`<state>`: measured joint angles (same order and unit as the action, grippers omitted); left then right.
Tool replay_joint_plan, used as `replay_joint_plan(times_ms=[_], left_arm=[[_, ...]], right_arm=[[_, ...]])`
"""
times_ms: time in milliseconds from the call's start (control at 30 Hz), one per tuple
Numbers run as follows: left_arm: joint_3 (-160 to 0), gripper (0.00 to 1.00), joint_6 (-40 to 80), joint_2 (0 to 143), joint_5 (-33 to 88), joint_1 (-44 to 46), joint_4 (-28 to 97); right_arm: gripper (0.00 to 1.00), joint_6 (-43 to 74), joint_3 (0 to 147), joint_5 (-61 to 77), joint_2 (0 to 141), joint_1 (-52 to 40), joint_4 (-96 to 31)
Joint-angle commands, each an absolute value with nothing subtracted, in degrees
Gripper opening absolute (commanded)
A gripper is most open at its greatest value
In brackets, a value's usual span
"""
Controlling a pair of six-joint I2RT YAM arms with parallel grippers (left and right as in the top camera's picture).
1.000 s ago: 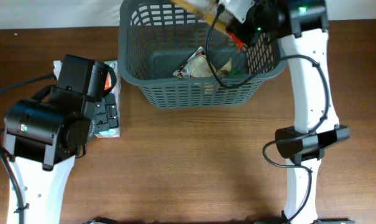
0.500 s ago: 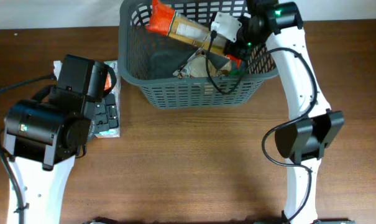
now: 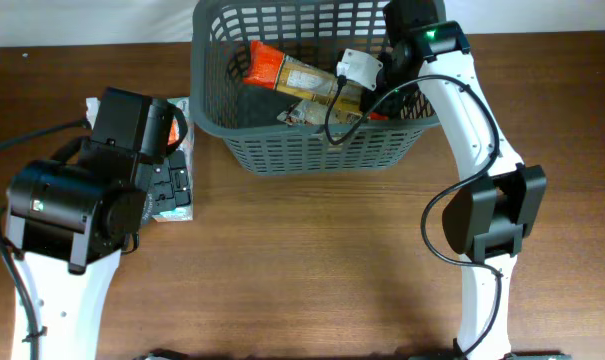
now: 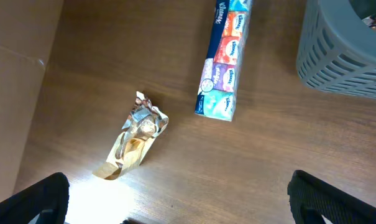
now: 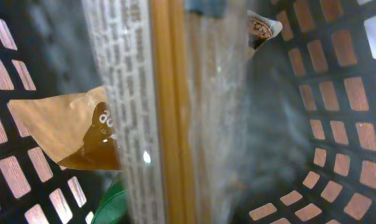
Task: Pack container
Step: 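Open the right gripper and retract it to the lower right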
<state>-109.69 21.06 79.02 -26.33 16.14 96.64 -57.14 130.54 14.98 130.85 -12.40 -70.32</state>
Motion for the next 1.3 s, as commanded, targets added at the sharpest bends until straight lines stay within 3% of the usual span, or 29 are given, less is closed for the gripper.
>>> replay_joint_plan(times_ms=[0,100,133,333,600,833,967,1067,1267], left_arm=[[-109.5,0.99,21.8,79.2,-26.3,15.8,96.7],[-109.5,0.99,21.8,79.2,-26.3,15.8,96.7],[-109.5,0.99,21.8,79.2,-26.3,15.8,96.7],[-109.5,0.99,21.8,79.2,-26.3,15.8,96.7],[-109.5,0.99,21.8,79.2,-26.3,15.8,96.7],[-109.5,0.99,21.8,79.2,-26.1,15.8,96.7],[-109.5,0.99,21.8,79.2,-25.6,15.8,96.7],[-109.5,0.99,21.8,79.2,-22.5,15.8,96.7],[-109.5,0.99,21.8,79.2,-21.8,15.8,96.5]], right_arm=[[0.49,-57.0,130.9,18.0,129.0,-12.3,-69.5],[0.73,-56.9,130.9,18.0,129.0,-12.4,-69.1],[0.99,-56.9,130.9,18.0,129.0,-12.4,-69.0],[0.99,-51.5,132.8,18.0,128.8,-12.4,-67.6],[0.99,-35.0,153.5,15.5,126.8,-12.4,-68.2],[0.99,-25.5,174.6,-6.2,126.2,-12.3,-77.5],[0.99,-18.2,177.2,-23.5,121.8,-10.9,-80.2],[0.99,-14.8,177.2,-30.7,117.5,-6.5,-82.5],[0.99,-3.5,177.2,-28.8,112.0,9.6,-88.9]])
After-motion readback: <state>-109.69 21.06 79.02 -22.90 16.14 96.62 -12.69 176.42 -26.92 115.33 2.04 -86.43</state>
